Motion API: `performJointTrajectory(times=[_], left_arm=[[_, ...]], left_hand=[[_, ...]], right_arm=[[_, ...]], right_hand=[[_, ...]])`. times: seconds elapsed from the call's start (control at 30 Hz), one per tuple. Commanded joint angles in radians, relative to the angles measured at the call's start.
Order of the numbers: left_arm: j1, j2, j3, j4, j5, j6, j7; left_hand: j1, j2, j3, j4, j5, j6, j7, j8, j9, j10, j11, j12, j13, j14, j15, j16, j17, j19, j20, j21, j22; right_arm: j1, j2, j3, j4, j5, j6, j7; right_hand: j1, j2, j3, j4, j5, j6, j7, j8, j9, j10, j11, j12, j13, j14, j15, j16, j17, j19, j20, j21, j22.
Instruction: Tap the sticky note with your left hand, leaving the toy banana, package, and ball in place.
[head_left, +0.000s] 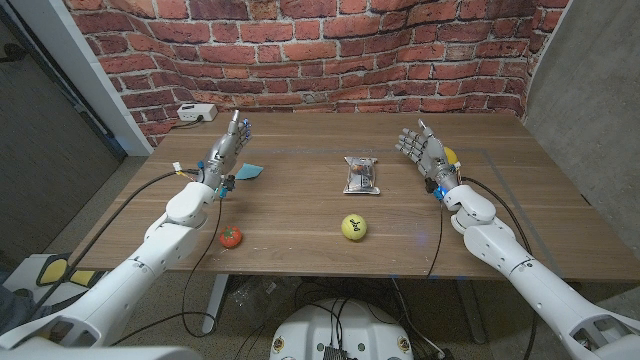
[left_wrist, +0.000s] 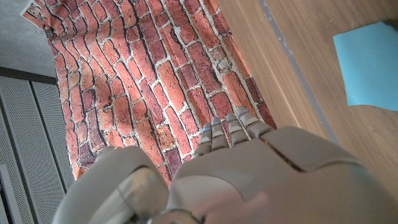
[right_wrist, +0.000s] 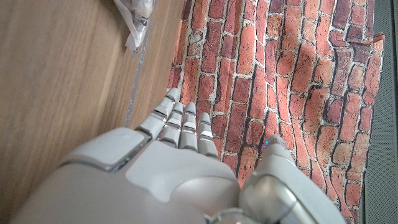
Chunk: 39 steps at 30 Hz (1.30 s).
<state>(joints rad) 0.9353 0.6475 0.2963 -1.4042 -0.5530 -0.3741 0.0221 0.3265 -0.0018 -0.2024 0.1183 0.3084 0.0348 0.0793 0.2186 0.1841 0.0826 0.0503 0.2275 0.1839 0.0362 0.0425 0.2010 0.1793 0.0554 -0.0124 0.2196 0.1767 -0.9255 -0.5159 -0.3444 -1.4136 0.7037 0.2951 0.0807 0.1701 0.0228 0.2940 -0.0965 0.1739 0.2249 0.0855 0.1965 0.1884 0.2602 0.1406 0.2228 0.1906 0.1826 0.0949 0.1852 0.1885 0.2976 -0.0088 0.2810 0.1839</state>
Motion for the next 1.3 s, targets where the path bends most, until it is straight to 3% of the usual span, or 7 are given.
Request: performJointTrajectory(times=[0.03, 0.4, 0.6, 0.77, 0.87, 1.03, 1.3], left_arm=[[-0.002, 0.035, -0.024, 0.026, -0.016, -0.011, -0.028], [0.022, 0.07, -0.031, 0.005, 0.174, -0.018, 0.172], [0.016, 0.095, -0.015, 0.001, 0.294, 0.027, 0.274], [0.021, 0.135, 0.004, -0.043, 0.407, 0.12, 0.361], [0.026, 0.145, 0.011, -0.059, 0.446, 0.15, 0.402], [0.038, 0.168, 0.02, -0.099, 0.499, 0.221, 0.45], [0.047, 0.213, 0.039, -0.172, 0.557, 0.353, 0.474]], left_hand=[[0.011, 0.002, -0.002, -0.006, 0.005, 0.012, 0.005, 0.006, 0.001, 0.015, -0.004, 0.004, 0.004, 0.013, 0.003, 0.01, 0.003, 0.014, 0.001, 0.003, 0.002], [0.017, 0.005, -0.005, -0.008, 0.007, 0.033, -0.001, 0.009, 0.002, 0.037, -0.008, 0.007, 0.005, 0.029, 0.001, 0.01, 0.003, 0.028, 0.0, 0.004, 0.002], [0.021, 0.007, -0.006, -0.01, 0.008, 0.047, -0.01, 0.012, 0.002, 0.047, -0.013, 0.008, 0.005, 0.035, -0.004, 0.009, 0.003, 0.029, 0.001, 0.003, 0.002], [0.025, 0.008, -0.008, -0.011, 0.009, 0.061, -0.021, 0.015, 0.002, 0.05, -0.014, 0.007, 0.005, 0.036, -0.007, 0.006, 0.003, 0.023, 0.007, -0.001, 0.002], [0.031, 0.012, -0.011, -0.013, 0.012, 0.069, -0.044, 0.011, 0.002, 0.027, -0.007, -0.006, 0.005, 0.014, 0.002, -0.007, 0.004, -0.003, 0.031, -0.014, 0.003], [0.036, 0.017, -0.018, -0.013, 0.015, 0.1, -0.064, 0.013, 0.002, -0.011, -0.003, -0.024, 0.006, -0.032, 0.01, -0.022, 0.005, -0.039, 0.023, -0.026, 0.004], [0.038, 0.023, -0.027, -0.012, 0.018, 0.169, -0.074, 0.025, 0.001, -0.045, -0.006, -0.033, 0.007, -0.079, 0.009, -0.027, 0.006, -0.076, 0.015, -0.032, 0.005]], right_arm=[[-0.004, 0.001, -0.009, -0.007, -0.015, -0.011, -0.018], [-0.019, -0.01, -0.012, -0.045, -0.026, -0.044, -0.059], [-0.027, -0.016, -0.016, -0.066, -0.034, -0.052, -0.069], [-0.024, -0.013, -0.024, -0.071, -0.045, -0.057, -0.077], [-0.023, -0.01, -0.025, -0.075, -0.042, -0.064, -0.083], [-0.018, -0.006, -0.029, -0.071, -0.043, -0.065, -0.081], [-0.006, -0.001, -0.037, -0.06, -0.045, -0.067, -0.072]], right_hand=[[0.005, 0.008, 0.007, -0.002, 0.003, 0.003, -0.008, 0.007, 0.002, 0.008, -0.002, 0.004, 0.003, 0.007, -0.001, 0.005, 0.002, 0.008, 0.002, -0.003, 0.002], [0.004, 0.009, 0.006, -0.002, 0.003, 0.007, -0.01, 0.008, 0.002, 0.011, -0.002, 0.005, 0.003, 0.008, -0.003, 0.005, 0.002, 0.009, 0.003, -0.005, 0.002], [0.003, 0.01, 0.006, -0.002, 0.003, 0.009, -0.009, 0.008, 0.002, 0.012, -0.003, 0.005, 0.003, 0.008, -0.003, 0.005, 0.002, 0.01, 0.003, -0.006, 0.002], [0.003, 0.01, 0.006, -0.003, 0.003, 0.01, -0.011, 0.008, 0.002, 0.012, -0.003, 0.005, 0.002, 0.008, -0.002, 0.005, 0.002, 0.01, 0.002, -0.007, 0.002], [0.003, 0.01, 0.006, -0.003, 0.003, 0.01, -0.011, 0.008, 0.002, 0.012, -0.002, 0.005, 0.002, 0.007, -0.003, 0.005, 0.002, 0.01, 0.003, -0.008, 0.002], [0.003, 0.01, 0.006, -0.003, 0.003, 0.011, -0.012, 0.008, 0.002, 0.013, -0.002, 0.005, 0.002, 0.008, -0.002, 0.005, 0.002, 0.011, 0.003, -0.008, 0.002], [0.002, 0.01, 0.006, -0.004, 0.003, 0.012, -0.013, 0.007, 0.003, 0.012, -0.002, 0.005, 0.002, 0.008, -0.003, 0.005, 0.002, 0.01, 0.004, -0.01, 0.003]])
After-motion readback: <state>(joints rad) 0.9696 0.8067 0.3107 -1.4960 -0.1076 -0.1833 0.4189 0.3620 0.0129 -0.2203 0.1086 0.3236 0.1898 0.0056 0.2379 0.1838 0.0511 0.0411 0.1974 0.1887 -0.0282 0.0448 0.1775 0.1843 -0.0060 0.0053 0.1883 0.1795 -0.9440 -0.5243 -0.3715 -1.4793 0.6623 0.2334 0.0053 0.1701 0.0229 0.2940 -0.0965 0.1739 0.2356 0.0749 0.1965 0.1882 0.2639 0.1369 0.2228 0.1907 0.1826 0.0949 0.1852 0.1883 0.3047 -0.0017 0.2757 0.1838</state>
